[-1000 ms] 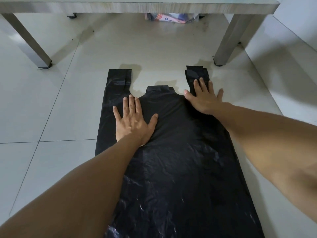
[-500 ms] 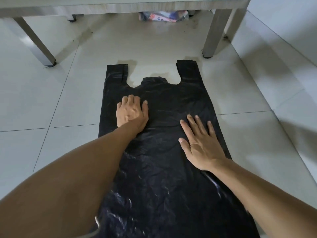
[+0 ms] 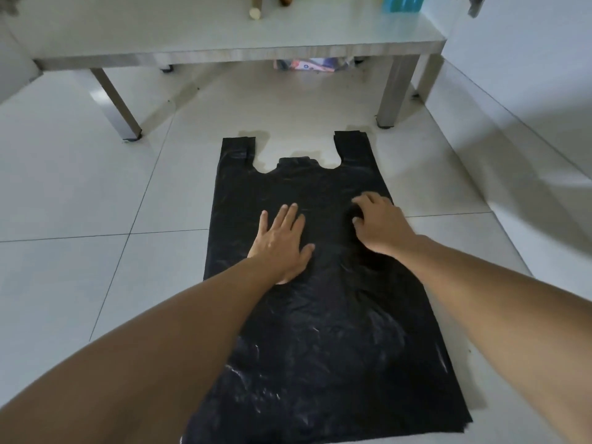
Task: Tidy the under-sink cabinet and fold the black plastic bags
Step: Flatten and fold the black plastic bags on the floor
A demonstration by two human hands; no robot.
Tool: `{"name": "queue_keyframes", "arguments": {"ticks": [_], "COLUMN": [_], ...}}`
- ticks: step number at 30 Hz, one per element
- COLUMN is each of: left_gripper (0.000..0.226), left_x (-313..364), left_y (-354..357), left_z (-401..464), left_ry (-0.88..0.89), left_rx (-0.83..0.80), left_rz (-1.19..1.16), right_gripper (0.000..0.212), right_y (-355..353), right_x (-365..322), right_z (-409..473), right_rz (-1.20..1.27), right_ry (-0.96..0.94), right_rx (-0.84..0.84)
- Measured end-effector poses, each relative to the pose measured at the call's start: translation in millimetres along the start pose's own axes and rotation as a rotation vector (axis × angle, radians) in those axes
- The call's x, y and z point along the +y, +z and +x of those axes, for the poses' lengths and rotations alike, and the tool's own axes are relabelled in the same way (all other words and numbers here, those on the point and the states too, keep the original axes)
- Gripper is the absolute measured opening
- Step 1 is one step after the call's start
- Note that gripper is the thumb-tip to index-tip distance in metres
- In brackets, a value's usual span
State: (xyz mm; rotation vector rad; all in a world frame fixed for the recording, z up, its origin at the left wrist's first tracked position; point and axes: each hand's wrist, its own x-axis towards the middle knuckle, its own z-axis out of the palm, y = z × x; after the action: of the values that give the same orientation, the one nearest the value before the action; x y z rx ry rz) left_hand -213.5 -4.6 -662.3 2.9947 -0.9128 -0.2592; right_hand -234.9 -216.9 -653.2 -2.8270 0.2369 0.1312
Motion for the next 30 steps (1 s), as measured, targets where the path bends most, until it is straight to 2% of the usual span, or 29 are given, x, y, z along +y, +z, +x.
{"name": "queue_keyframes", "arguments": {"ticks": [4,8,13,15,18,20,24,26,30], "left_gripper": [0.068,0.069,0.071,0.073,0.073,0.073,0.073,0.073,0.073], "left_x": [10,12,5,2,1,1,1,1,1], "left_y": [-2,1,16,24,30,30,29,29,28], "left_z": [31,70,95,95,96,97,96,96,95], "left_ry": [0.074,0.058,0.029,0.01,0.001,0.007,0.012,0.016,0.019], "left_rx": [0.011,0.012,0.006,0.02,0.046,0.055,0.063,0.06,0.062], "left_rz": [0.007,-0.011,-0.034,-0.026,-0.017,-0.014,-0.014,-0.018,-0.025], "right_gripper": [0.054,0.054,0.064,0.062,0.042,0.042,0.054,0.056,0.038], "right_y": [7,42,47,48,31,13,-18,-32,-43], "right_x": [19,32,35,32,30,29,32,26,17], "right_z": [12,-3,-1,-2,25,59,136,159,184], "right_rz": [-0.096,-0.16,-0.185,-0.162,-0.04,0.089,0.166,0.303,0.499], "right_ry": [0.049,0.028,0.012,0.012,0.099,0.213,0.429,0.478,0.496], "right_rx": [-0.081,0.028,0.069,0.141,0.226,0.218,0.136,0.065,-0.041]}}
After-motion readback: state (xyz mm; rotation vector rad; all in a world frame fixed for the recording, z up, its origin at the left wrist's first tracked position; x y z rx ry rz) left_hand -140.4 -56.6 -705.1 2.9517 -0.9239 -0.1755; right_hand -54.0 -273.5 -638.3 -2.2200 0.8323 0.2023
